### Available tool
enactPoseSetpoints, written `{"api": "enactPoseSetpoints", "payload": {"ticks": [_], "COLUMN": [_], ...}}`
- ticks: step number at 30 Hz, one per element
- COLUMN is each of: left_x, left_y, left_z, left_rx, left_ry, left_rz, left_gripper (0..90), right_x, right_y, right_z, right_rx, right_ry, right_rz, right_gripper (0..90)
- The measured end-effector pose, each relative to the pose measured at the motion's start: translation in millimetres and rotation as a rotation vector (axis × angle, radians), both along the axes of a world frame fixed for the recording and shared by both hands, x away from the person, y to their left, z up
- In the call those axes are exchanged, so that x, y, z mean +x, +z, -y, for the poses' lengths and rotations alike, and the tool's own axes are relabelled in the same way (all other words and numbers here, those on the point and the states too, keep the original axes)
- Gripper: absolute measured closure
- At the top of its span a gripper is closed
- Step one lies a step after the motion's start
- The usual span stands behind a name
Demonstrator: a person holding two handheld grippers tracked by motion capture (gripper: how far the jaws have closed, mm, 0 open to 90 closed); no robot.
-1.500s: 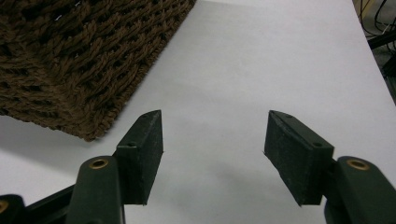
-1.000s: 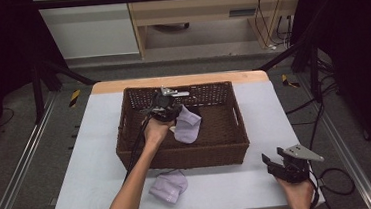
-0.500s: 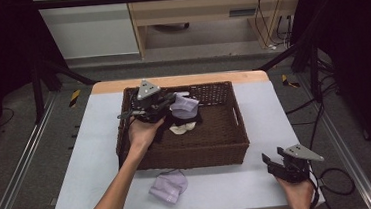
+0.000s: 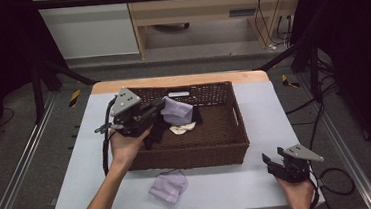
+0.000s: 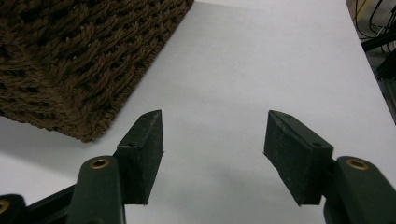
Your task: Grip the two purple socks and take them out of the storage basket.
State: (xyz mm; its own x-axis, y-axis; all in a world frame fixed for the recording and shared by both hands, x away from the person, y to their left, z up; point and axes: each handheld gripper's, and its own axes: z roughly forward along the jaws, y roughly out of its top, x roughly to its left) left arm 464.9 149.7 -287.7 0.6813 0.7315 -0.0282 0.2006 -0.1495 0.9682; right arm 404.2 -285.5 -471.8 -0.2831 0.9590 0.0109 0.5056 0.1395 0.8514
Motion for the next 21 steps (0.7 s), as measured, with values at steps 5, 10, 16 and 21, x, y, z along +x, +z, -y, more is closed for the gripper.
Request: {"api": "enactPoseSetpoints", "payload": {"ticks": [5, 10, 16, 21], "left_x": [-21.9, -40.8, -56.9, -77.3], "left_y": [6.6, 8.4, 9.8, 10.7], "left_z": [-10.2, -21.3, -31.0, -39.6], "left_rx": [-0.014, -0.028, -0.043, -0.043], "left_ry": [-0.023, -0.044, -0.047, -0.059], "left_rz": [0.028, 0.052, 0.071, 0.086], "left_gripper": [86.4, 86.4, 86.3, 86.3], "right_x": [0.0, -0.1, -0.5, -0.5], "right_y": [-0.1, -0.7, -0.6, -0.6], "right_z": [-0.4, -0.1, -0.3, -0.6], "right_rx": [-0.003, -0.008, -0.01, -0.01], "right_ry": [-0.001, -0.004, -0.006, -0.006], "right_rz": [-0.004, -0.001, 0.0, -0.001], "right_gripper": [37.6, 37.6, 37.7, 37.7]}}
